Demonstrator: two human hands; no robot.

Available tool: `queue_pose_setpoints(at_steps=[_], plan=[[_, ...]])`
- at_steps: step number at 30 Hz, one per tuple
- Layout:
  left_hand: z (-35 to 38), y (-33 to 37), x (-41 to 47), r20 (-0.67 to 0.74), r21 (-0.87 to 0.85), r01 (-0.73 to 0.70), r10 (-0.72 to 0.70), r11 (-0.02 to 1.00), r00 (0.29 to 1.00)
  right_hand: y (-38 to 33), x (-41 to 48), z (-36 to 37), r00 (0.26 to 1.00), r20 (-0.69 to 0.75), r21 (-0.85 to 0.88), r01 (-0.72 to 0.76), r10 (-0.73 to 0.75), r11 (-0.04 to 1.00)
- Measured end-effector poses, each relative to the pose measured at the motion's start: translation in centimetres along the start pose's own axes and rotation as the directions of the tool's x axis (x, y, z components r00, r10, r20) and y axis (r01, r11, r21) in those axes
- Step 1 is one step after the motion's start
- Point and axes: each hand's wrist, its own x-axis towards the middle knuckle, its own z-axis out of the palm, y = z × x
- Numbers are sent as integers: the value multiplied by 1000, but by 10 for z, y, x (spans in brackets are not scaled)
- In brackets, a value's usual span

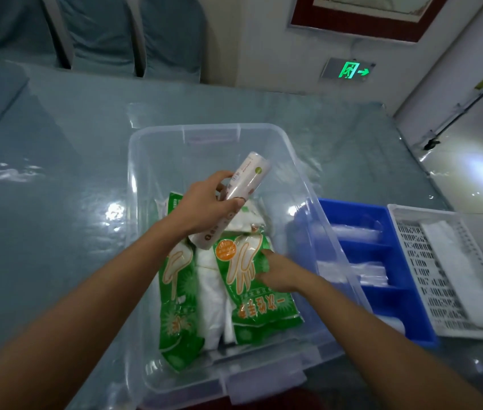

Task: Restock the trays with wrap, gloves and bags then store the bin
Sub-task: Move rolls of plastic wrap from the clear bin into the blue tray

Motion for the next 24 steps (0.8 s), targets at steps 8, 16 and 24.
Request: queue_pose_setpoints(at_steps=[8, 16, 24], plan=[[-1, -9, 1, -11, 68, -20, 20, 997, 1000, -22, -7, 16, 999, -33, -60, 41, -43, 997], [-1, -10, -3, 3, 107, -41, 41, 993, 999, -19, -7, 15, 987, -113, -26, 113, -115, 993], [1, -10, -7, 19, 176, -50, 47, 983, 999, -7, -1, 4, 985, -167, -144, -73, 49, 987]])
